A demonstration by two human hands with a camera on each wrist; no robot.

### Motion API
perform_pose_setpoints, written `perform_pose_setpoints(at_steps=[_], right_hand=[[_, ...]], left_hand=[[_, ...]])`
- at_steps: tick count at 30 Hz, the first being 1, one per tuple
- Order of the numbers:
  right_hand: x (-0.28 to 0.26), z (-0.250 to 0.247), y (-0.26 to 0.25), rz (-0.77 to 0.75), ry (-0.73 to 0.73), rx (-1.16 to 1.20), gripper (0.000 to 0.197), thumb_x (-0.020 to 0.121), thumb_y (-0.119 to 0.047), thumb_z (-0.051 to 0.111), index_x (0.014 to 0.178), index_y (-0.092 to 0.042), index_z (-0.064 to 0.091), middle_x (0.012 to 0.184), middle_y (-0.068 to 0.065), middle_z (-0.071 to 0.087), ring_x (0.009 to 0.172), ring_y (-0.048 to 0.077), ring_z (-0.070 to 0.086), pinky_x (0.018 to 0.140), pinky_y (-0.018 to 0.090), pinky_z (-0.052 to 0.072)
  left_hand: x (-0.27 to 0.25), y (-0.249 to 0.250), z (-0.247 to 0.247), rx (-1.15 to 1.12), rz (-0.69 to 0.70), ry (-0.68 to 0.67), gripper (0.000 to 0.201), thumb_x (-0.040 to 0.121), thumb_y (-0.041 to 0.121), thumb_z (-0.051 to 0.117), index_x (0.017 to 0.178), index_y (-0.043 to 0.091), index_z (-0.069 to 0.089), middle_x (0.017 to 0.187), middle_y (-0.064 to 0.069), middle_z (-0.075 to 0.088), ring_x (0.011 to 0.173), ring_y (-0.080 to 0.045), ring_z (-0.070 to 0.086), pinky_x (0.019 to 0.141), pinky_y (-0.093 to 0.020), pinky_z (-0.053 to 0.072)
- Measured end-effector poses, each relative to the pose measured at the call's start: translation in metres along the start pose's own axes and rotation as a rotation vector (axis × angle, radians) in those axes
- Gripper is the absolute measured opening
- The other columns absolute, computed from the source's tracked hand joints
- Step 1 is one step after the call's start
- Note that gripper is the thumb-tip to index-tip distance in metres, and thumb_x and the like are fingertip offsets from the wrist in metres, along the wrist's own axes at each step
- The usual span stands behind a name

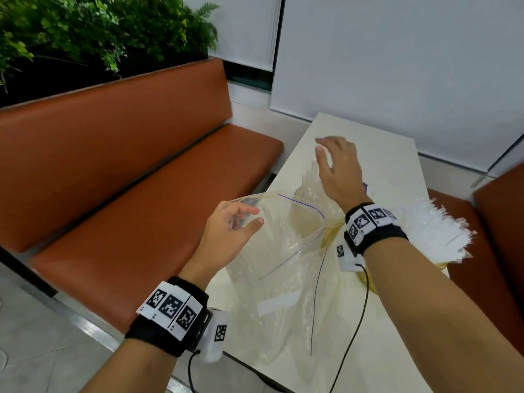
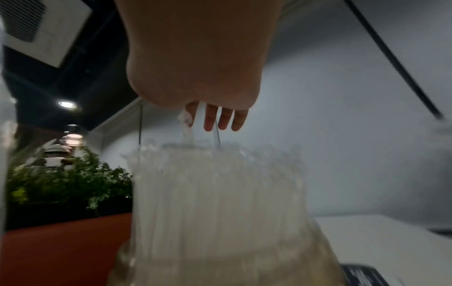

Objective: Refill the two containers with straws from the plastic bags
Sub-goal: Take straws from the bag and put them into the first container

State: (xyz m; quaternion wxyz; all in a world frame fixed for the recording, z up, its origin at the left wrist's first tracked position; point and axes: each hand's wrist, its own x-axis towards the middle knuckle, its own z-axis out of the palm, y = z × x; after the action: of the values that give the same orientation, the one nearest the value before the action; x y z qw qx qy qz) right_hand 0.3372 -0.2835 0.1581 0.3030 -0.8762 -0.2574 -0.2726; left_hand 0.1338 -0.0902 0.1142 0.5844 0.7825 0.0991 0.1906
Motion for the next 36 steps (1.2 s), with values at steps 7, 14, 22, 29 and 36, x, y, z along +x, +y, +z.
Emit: perform_pose_setpoints(at_steps=[7,14,22,29,36], right_hand=[[-0.013,0.012,0.000,0.037,-0.602,-0.336,0.043,0.110,-0.028,0.029,0.115,-0.002,0.063,0.106,0.022,0.068,0.105,0.043,0.059,0.093,0.046,0.045],[-0.003,-0.031,-0.049,-0.018,-0.158,0.016,0.030,0.096,-0.036,0.055,0.085,-0.016,0.075,0.080,0.001,0.073,0.074,0.022,0.067,0.079,0.041,0.056],[-0.047,-0.038,-0.106,0.118,-0.972,-0.416,0.073,0.077,-0.054,0.079,0.132,-0.009,0.061,0.129,0.005,0.063,0.115,0.026,0.062,0.097,0.040,0.052],[-0.088,-0.002,-0.094,0.204,-0.886,0.040,0.064,0.061,-0.039,0.093,0.108,-0.022,0.054,0.104,-0.006,0.058,0.097,0.019,0.058,0.086,0.035,0.051],[-0.086,-0.002,-0.110,0.089,-1.100,0.027,0.047,0.063,-0.019,0.082,0.107,-0.019,0.066,0.110,0.003,0.067,0.101,0.022,0.063,0.094,0.043,0.055]], left_hand=[[0.000,0.000,-0.002,-0.012,-0.026,-0.028,0.014,0.087,0.018,0.078,0.099,0.025,0.077,0.110,-0.010,0.060,0.095,-0.025,0.060,0.083,-0.022,0.047],[0.002,0.004,0.005,-0.119,-0.068,-0.064,0.047,0.089,-0.007,0.046,0.115,0.021,0.073,0.112,0.001,0.063,0.096,-0.011,0.059,0.078,-0.024,0.045],[-0.002,0.004,0.020,-0.207,-0.074,-0.087,0.037,0.104,0.015,0.045,0.131,0.030,0.065,0.126,0.009,0.064,0.123,-0.009,0.058,0.113,-0.040,0.045],[-0.005,-0.005,0.019,-0.197,-0.046,-0.114,0.043,0.105,0.013,0.039,0.136,0.034,0.060,0.130,0.012,0.061,0.129,-0.005,0.054,0.116,-0.042,0.042],[-0.007,-0.002,0.013,-0.235,-0.043,-0.113,0.034,0.108,0.019,0.040,0.132,0.029,0.062,0.134,0.008,0.057,0.131,-0.006,0.052,0.111,-0.031,0.044]])
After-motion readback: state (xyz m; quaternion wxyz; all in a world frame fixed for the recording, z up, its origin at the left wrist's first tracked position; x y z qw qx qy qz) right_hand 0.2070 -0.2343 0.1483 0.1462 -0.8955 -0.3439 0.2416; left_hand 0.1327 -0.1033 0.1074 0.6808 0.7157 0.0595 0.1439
